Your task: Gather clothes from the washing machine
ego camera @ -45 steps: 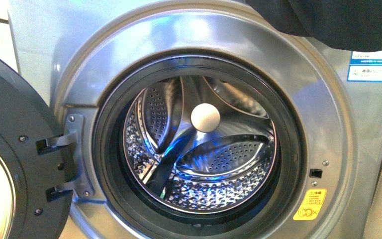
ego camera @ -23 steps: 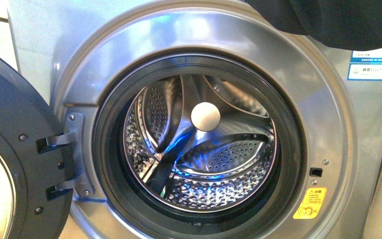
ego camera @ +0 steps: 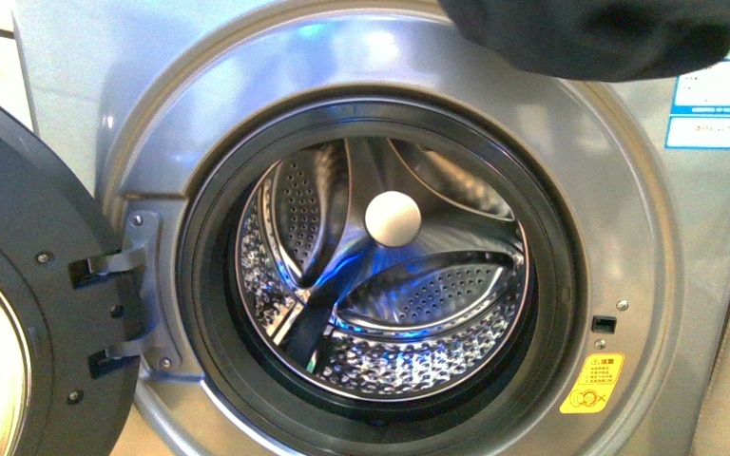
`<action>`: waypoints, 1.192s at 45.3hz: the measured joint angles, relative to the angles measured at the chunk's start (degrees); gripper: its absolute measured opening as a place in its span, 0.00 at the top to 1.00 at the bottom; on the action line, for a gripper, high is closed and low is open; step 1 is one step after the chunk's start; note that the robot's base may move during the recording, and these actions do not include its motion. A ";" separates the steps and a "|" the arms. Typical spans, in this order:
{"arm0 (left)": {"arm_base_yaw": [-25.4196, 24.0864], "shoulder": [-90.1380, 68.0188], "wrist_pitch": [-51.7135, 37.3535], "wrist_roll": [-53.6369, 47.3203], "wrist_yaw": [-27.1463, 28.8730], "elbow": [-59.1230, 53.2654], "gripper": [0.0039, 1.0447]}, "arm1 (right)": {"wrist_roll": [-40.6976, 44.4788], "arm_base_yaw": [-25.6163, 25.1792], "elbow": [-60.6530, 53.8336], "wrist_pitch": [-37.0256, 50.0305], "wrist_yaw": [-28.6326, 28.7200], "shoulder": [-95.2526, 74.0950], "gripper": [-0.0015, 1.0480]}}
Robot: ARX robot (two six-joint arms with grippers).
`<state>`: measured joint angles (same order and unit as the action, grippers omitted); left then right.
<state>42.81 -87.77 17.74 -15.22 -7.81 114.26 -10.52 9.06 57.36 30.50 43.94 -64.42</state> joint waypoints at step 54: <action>-0.26 0.00 -0.13 -0.02 0.39 0.22 0.86 | -4.83 3.21 6.10 11.43 -14.40 -11.43 0.85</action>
<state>42.54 -87.77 17.61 -15.25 -7.42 114.48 -15.35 12.27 63.46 41.93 29.54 -75.85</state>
